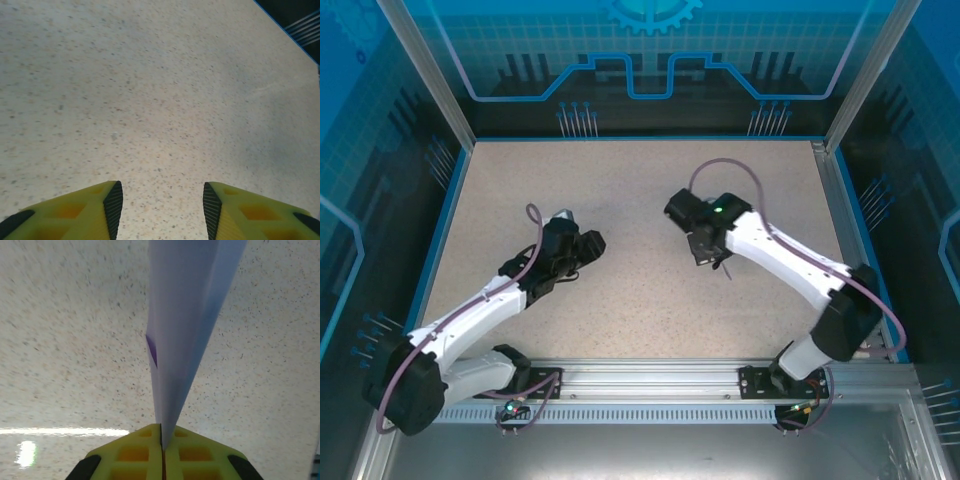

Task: Fold a paper plane with a square sheet of paper (pick it up from the middle)
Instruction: Turn over the paper at the center of the table.

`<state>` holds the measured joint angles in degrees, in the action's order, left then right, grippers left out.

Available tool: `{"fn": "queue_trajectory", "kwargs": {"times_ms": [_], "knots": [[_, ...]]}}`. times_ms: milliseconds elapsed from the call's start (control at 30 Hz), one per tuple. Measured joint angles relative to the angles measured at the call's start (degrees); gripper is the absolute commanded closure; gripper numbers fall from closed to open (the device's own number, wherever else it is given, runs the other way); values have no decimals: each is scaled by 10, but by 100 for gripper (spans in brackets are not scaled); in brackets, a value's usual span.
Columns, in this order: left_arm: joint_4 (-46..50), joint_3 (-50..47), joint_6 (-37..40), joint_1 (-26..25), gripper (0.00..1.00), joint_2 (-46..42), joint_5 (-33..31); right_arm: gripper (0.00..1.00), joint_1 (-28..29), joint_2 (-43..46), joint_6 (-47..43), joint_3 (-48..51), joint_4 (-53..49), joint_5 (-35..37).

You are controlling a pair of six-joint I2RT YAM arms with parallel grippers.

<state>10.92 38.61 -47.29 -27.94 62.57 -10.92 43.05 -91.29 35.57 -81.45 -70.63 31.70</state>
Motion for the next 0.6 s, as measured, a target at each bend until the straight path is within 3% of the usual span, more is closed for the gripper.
{"fn": "queue_trajectory", "kwargs": {"times_ms": [133,267,333,367,433,533,600], "knots": [[27,-12,-8,5,47,-33,-23,89,38,-132,14,-52,-13,-4],[56,-22,-9,11,43,-69,-35,78,73,-266,17,-127,7,-55],[67,-25,-9,13,40,-88,-39,61,86,-299,12,-143,46,-110],[71,-25,-9,15,38,-94,-39,52,90,-299,9,-141,65,-134],[74,-25,-8,18,36,-101,-38,46,94,-281,2,-124,116,-193],[72,-24,-8,24,34,-88,-27,47,76,-202,-1,-53,205,-276],[71,-19,-9,26,34,-57,-8,58,44,-137,-6,7,257,-329]]}}
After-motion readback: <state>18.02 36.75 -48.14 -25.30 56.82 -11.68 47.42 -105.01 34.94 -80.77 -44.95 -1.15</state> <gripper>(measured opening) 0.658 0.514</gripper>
